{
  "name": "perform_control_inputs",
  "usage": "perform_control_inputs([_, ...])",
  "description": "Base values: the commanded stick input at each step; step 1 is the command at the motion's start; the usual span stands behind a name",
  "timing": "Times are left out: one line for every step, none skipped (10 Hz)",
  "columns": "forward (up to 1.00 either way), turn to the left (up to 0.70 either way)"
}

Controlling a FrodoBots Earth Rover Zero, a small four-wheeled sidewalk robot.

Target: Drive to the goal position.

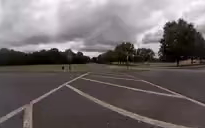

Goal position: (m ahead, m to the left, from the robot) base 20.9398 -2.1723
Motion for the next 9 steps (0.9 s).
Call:
perform_control_inputs([0.45,0.00])
perform_control_inputs([0.45,0.00])
perform_control_inputs([0.45,0.00])
perform_control_inputs([0.45,0.00])
perform_control_inputs([0.45,0.00])
perform_control_inputs([0.45,0.00])
perform_control_inputs([0.45,0.00])
perform_control_inputs([0.45,0.00])
perform_control_inputs([0.45,0.00])
